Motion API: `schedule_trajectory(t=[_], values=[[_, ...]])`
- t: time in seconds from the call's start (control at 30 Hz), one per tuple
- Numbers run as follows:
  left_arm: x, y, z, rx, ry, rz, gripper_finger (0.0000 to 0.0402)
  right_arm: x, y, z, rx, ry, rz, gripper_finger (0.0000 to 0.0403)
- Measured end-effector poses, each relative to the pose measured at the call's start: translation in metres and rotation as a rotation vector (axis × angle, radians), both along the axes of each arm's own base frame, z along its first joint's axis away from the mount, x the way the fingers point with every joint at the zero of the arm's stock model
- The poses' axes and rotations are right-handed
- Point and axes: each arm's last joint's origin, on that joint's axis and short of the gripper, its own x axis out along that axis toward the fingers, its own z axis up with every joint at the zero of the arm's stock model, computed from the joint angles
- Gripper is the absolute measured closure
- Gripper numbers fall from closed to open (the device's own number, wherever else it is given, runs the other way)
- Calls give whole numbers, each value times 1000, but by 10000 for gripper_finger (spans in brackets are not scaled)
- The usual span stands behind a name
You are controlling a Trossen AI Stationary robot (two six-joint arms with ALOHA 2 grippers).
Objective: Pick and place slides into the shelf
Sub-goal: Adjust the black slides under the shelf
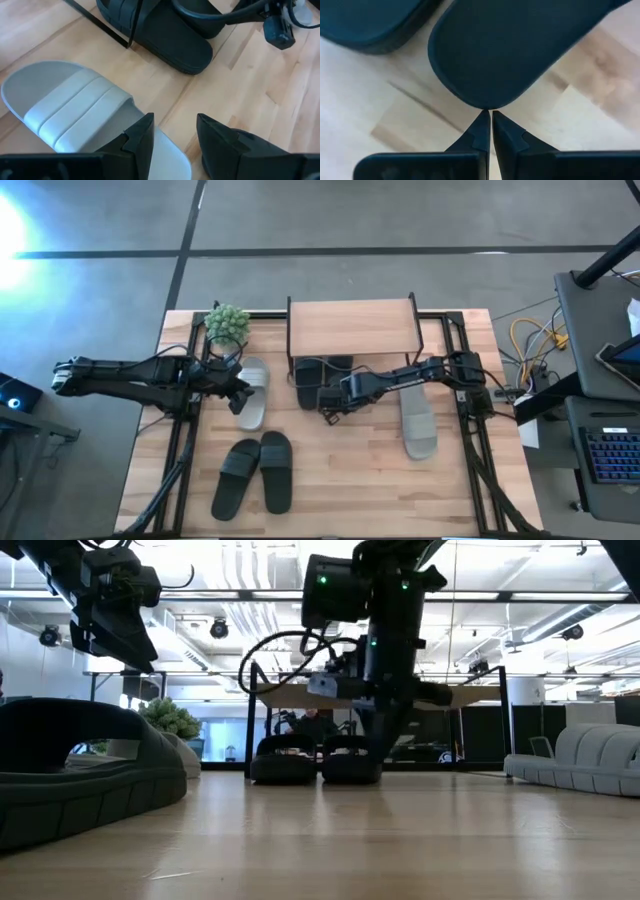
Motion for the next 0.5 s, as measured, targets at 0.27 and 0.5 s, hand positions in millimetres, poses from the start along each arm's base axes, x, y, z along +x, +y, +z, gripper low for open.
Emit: schedule_trajectory(t=[0.27,0.5], values=[[0,0,0,3,1,-2,268,-14,-13,-3,-80,133,-28,392],[0,0,0,5,1,-1,268,-9,-33,-8,-132,118,-31,392]])
